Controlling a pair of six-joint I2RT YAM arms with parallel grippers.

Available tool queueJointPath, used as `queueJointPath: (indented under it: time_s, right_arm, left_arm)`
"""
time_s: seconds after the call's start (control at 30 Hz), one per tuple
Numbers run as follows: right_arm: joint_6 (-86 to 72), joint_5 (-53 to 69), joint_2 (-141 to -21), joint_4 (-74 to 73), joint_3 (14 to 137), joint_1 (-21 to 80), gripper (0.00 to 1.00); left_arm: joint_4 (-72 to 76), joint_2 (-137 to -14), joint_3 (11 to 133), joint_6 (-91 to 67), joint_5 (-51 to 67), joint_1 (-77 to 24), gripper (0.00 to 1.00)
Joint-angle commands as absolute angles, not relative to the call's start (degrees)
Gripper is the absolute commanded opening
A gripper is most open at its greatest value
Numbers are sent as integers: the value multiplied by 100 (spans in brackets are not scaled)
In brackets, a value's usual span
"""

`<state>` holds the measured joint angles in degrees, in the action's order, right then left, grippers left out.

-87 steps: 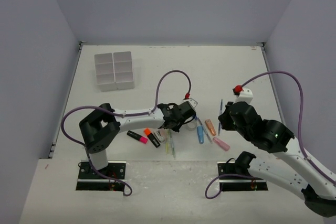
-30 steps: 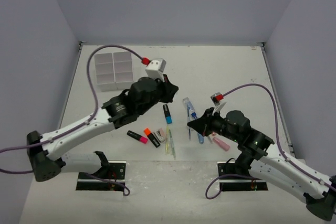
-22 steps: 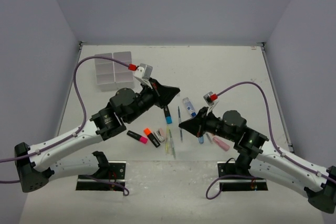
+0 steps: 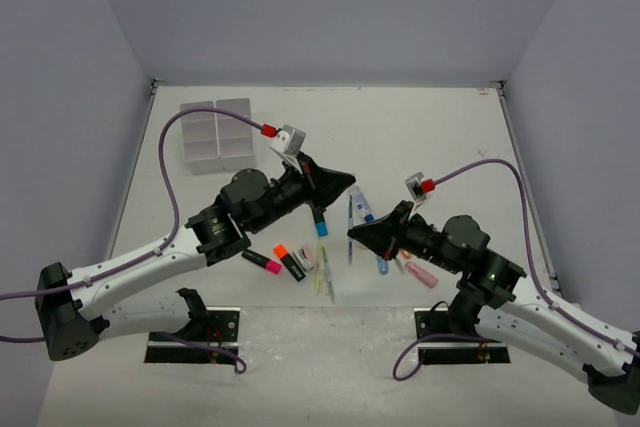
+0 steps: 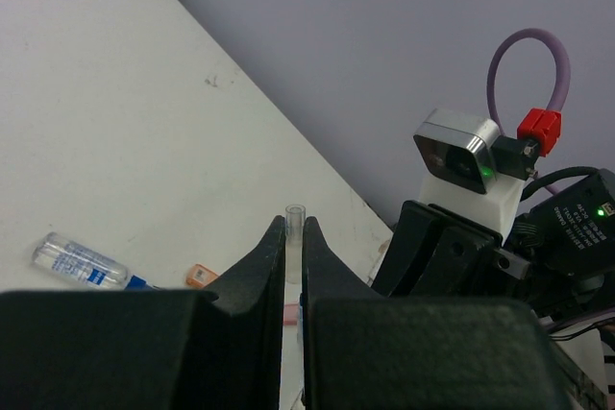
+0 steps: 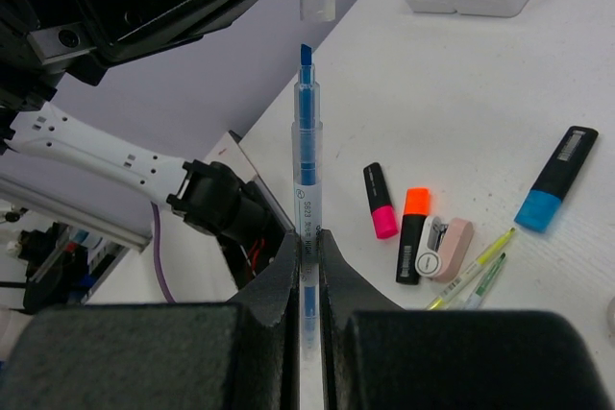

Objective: Sort the stationery into containers
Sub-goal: Close the pen cap on the pen.

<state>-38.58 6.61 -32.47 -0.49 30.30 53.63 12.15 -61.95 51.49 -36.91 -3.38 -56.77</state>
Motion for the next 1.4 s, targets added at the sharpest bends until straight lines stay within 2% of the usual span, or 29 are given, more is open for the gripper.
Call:
queueJointPath:
  time_s: [0.0,0.9,1.17,1.27,1.33,1.37]
  right_arm:
    - [-3892,357,-3182,-87,3294,5388,0]
    - [-3950,-92,-3278,-7,3638,5388,0]
    - [-3463,-593,-3353,468,4005,5387,0]
    - [-2988,-363,-3515,484,4366,5388,0]
    - [-2770,-64,-3629,335,4542,5388,0]
    - [-2668,-28,-3697,275,4577,5379,0]
  left_arm:
    - [1620,-6170,5075,-3641,-301,-5695,0]
    - [1969,-6239,4796,-3923,-95,-5695,0]
    - [1919,-6134,4691,-4042,-87,-5695,0]
    - [1851,-6108,4719,-3969,-75,-5695,0]
    - [1707,-6108,4815,-3859,-70,-5695,4]
    - [1571,-6092,4850,-3817,-87,-5695,14]
